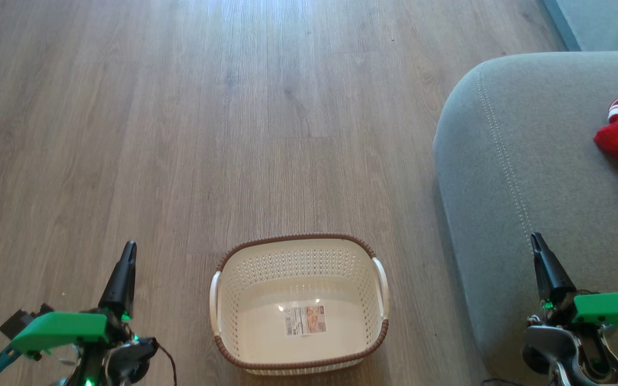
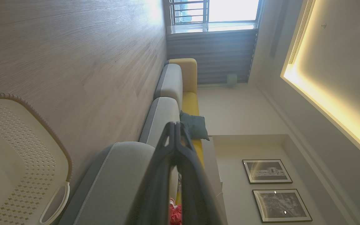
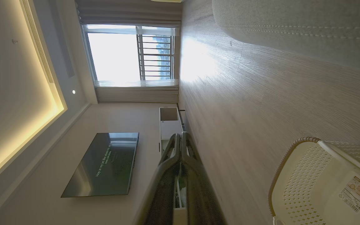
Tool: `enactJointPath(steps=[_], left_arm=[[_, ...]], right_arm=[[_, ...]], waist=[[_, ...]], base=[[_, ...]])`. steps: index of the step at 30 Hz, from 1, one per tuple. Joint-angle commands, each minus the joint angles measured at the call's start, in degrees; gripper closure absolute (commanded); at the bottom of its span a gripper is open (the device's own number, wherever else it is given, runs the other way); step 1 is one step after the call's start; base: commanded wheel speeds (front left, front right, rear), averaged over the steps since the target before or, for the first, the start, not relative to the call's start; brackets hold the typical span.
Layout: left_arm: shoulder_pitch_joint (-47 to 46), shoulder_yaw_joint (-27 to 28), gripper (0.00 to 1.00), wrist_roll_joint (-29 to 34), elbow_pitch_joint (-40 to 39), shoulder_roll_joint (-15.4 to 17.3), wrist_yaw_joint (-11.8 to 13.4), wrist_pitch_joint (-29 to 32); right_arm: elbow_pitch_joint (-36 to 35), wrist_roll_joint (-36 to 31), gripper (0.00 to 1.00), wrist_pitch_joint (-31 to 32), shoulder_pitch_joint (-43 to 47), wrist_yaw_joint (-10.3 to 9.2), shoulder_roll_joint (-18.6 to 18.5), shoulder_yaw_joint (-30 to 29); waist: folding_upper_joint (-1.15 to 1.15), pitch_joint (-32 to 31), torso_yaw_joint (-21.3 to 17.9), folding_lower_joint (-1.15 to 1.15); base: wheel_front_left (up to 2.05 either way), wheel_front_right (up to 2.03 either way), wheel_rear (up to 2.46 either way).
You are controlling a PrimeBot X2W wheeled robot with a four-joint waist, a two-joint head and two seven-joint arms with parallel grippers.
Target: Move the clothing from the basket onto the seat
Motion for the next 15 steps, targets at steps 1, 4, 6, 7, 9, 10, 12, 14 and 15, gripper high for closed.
enactJointPath(steps=[1, 4, 6, 7, 9, 10, 12, 14, 15], left_arm=[[-2.66, 2.29, 1.0, -0.34, -1.79, 0.45, -0.54, 0.43], [-2.66, 2.29, 1.0, -0.34, -1.79, 0.45, -0.54, 0.43], [-2.66, 2.29, 1.0, -0.34, -1.8, 0.45, -0.54, 0.43], [-2.66, 2.29, 1.0, -0.34, -1.8, 0.45, -0.54, 0.43], [-2.66, 2.29, 1.0, -0.34, -1.8, 0.45, -0.54, 0.43], [-2.66, 2.29, 1.0, -0.34, -1.8, 0.45, -0.54, 0.43], [-2.66, 2.29, 1.0, -0.34, -1.8, 0.45, -0.54, 0.43], [-2.66, 2.29, 1.0, -0.34, -1.8, 0.45, -0.54, 0.43], [-2.66, 2.29, 1.0, -0.34, -1.8, 0.45, -0.54, 0.43]], right_arm=[[-2.22, 0.38, 1.0, 0.45, -3.18, 0.0, 0.0, 0.91], [-2.22, 0.37, 1.0, 0.46, -3.18, 0.0, 0.01, 0.9], [-2.22, 0.37, 1.0, 0.46, -3.18, 0.0, 0.02, 0.89], [-2.22, 0.36, 1.0, 0.47, -3.18, 0.0, 0.02, 0.89], [-2.22, 0.36, 1.0, 0.47, -3.18, 0.0, 0.02, 0.88], [-2.21, 0.36, 1.0, 0.47, -3.19, 0.0, 0.02, 0.88], [-2.21, 0.35, 1.0, 0.48, -3.19, 0.0, 0.03, 0.87], [-2.21, 0.35, 1.0, 0.48, -3.19, 0.0, 0.03, 0.87], [-2.21, 0.34, 1.0, 0.49, -3.19, 0.0, 0.03, 0.87]], waist=[[0.0, 0.0, 0.0, 0.0], [0.0, 0.0, 0.0, 0.0], [0.0, 0.0, 0.0, 0.0], [0.0, 0.0, 0.0, 0.0], [0.0, 0.0, 0.0, 0.0], [0.0, 0.0, 0.0, 0.0], [0.0, 0.0, 0.0, 0.0], [0.0, 0.0, 0.0, 0.0], [0.0, 0.0, 0.0, 0.0]], base=[[0.0, 0.0, 0.0], [0.0, 0.0, 0.0], [0.0, 0.0, 0.0], [0.0, 0.0, 0.0], [0.0, 0.0, 0.0], [0.0, 0.0, 0.0], [0.0, 0.0, 0.0], [0.0, 0.0, 0.0], [0.0, 0.0, 0.0]])
